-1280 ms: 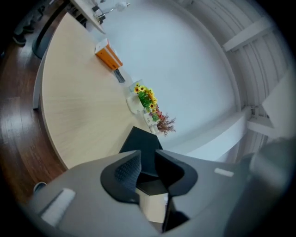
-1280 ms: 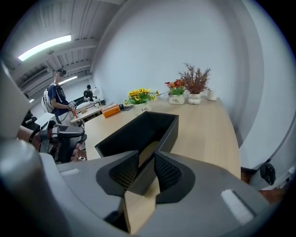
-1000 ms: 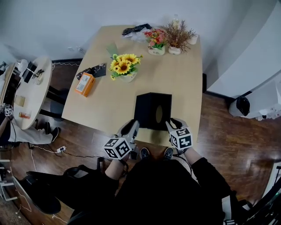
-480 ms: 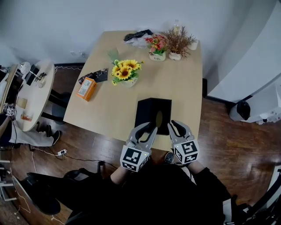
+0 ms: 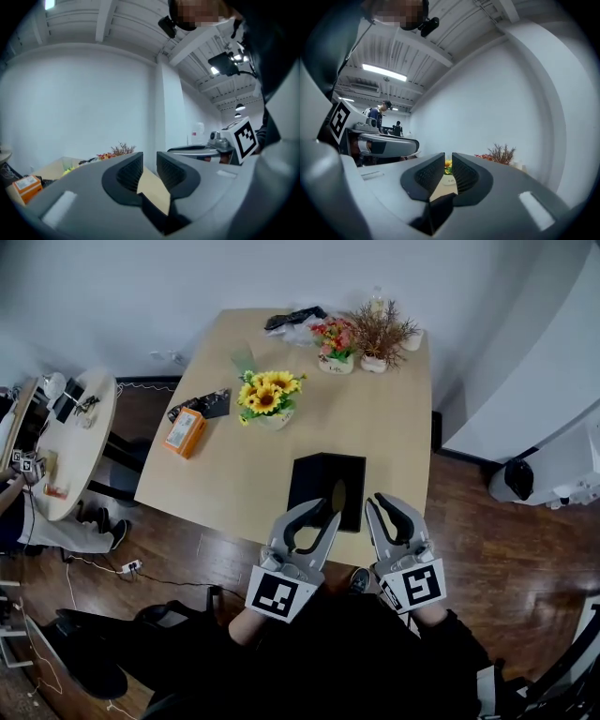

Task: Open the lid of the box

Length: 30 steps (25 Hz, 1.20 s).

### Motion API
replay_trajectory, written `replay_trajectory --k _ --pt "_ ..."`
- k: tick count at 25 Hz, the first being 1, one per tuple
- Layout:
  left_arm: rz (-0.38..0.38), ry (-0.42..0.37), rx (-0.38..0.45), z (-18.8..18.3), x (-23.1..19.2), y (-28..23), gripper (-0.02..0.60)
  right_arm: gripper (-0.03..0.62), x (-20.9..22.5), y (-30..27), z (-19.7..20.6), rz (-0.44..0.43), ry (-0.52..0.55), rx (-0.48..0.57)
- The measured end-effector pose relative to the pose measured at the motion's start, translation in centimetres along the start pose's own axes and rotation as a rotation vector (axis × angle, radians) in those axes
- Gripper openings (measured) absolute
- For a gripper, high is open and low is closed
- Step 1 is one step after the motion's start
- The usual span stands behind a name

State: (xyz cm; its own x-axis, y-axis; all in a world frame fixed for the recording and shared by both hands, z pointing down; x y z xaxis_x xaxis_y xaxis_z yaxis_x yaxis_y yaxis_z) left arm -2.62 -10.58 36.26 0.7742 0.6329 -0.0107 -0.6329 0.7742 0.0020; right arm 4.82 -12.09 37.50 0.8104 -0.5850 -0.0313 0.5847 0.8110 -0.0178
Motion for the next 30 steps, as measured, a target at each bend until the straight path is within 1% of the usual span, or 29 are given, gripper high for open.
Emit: replay_trajectory --k 2,4,5,12,14,15,21,24,26,28,30 --pt "0.006 -0.062 0.009 -0.8 0.4 0.2 0.072 0.044 0.2 0.2 -1.5 0.007 0.025 0.042" --pt "0.026 -0.12 -0.013 -1.0 0.8 0.2 0.072 0.04 0.3 0.3 -2.3 0.008 0.04 0.068" --pt "0.033 -0.131 -0.02 -0.9 0.9 0.2 0.072 0.038 0.4 0.3 -2.6 0.007 0.043 0.076" --pt "0.009 -0.081 0.0 -0.7 0.7 0.2 0.071 0.038 0.0 0.9 -3.4 0.004 0.064 0.116" --pt "0.009 -0.077 0.0 -0.6 0.8 0.2 0.071 0.025 0.0 0.9 -3.6 0.008 0.07 0.125" --pt "0.012 -0.079 -0.001 -0.6 0.8 0.2 0.071 0.001 0.0 1.0 -3.7 0.009 0.069 0.127" --pt "0.017 -0.08 -0.007 -0.4 0.9 0.2 0.071 0.0 0.1 1.0 -3.5 0.017 0.084 0.113" --pt "0.021 -0.091 -0.016 -0.4 0.9 0.3 0.071 0.0 0.1 1.0 -3.4 0.017 0.066 0.11" --pt "0.017 -0.082 -0.014 -0.4 0.9 0.3 0.071 0.0 0.0 1.0 -3.3 0.014 0.055 0.106" --pt "0.011 -0.066 -0.011 -0.3 0.9 0.4 0.071 0.0 0.0 1.0 -3.3 0.011 0.068 0.104" --pt "0.012 -0.067 -0.015 -0.3 0.9 0.4 0.071 0.0 0.0 1.0 -3.3 0.01 0.064 0.105"
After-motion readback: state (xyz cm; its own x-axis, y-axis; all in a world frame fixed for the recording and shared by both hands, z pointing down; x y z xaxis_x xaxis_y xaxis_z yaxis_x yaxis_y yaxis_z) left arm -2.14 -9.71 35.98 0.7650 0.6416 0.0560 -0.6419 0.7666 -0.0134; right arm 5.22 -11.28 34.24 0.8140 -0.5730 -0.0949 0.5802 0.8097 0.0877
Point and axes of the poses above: the fingertips, and each gripper's own axes: y backward along the fingers, x to its right, z out of its underside, the point moved 1 cm from there along y, backward along the fingers
